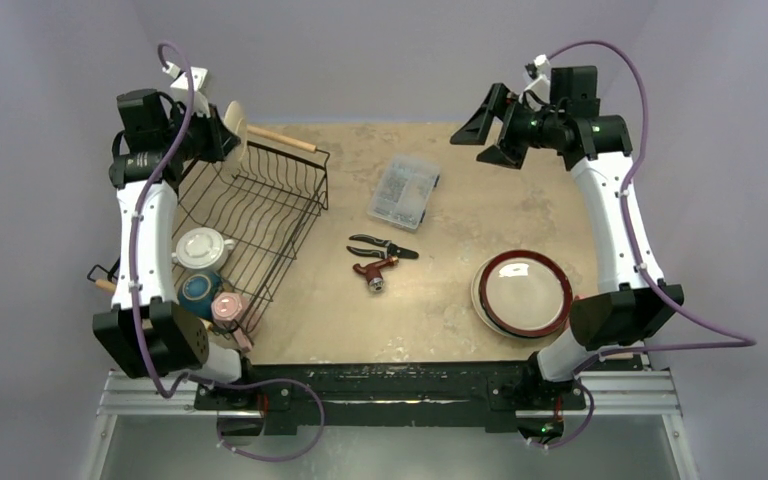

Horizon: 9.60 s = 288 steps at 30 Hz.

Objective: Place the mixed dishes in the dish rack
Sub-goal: Insert the plate into the dish rack, then pick up the plate from the dish rack, then insert the plate into the dish rack, then pick up the cup at the corner of the board.

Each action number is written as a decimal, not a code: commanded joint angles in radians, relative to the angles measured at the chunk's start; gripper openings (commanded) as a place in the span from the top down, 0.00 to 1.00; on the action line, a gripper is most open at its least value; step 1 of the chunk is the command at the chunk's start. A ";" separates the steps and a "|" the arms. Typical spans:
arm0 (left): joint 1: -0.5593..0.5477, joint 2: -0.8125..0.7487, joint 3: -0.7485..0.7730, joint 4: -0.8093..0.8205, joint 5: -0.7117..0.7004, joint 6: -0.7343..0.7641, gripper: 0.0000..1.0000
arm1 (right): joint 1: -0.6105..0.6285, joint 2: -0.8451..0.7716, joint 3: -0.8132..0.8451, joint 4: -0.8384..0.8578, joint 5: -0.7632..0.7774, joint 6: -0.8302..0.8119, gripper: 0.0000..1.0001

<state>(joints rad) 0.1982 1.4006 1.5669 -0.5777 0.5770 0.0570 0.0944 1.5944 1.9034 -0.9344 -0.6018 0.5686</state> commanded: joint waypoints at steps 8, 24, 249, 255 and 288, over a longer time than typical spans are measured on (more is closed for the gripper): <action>0.072 0.103 0.041 -0.027 -0.154 0.183 1.00 | 0.049 -0.055 -0.036 0.029 -0.015 -0.072 0.14; 0.135 0.398 0.235 -0.356 -0.128 0.401 1.00 | 0.047 -0.034 0.019 0.022 0.013 -0.116 0.13; -0.680 -0.384 -0.295 -0.235 -0.013 -0.275 0.31 | -0.195 -0.502 -0.649 -0.200 1.001 0.064 0.15; -0.730 -0.362 -0.283 -0.224 -0.022 -0.240 0.31 | -0.298 -0.537 -0.698 -0.266 1.077 0.160 0.18; -0.796 -0.312 -0.136 -0.361 -0.102 -0.186 0.30 | -0.513 -0.489 -1.079 -0.016 1.068 0.346 0.46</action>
<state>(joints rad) -0.5961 1.0977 1.3888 -0.9447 0.4709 -0.1352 -0.4057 1.0950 0.8394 -1.0031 0.4114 0.8806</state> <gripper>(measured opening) 0.698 0.585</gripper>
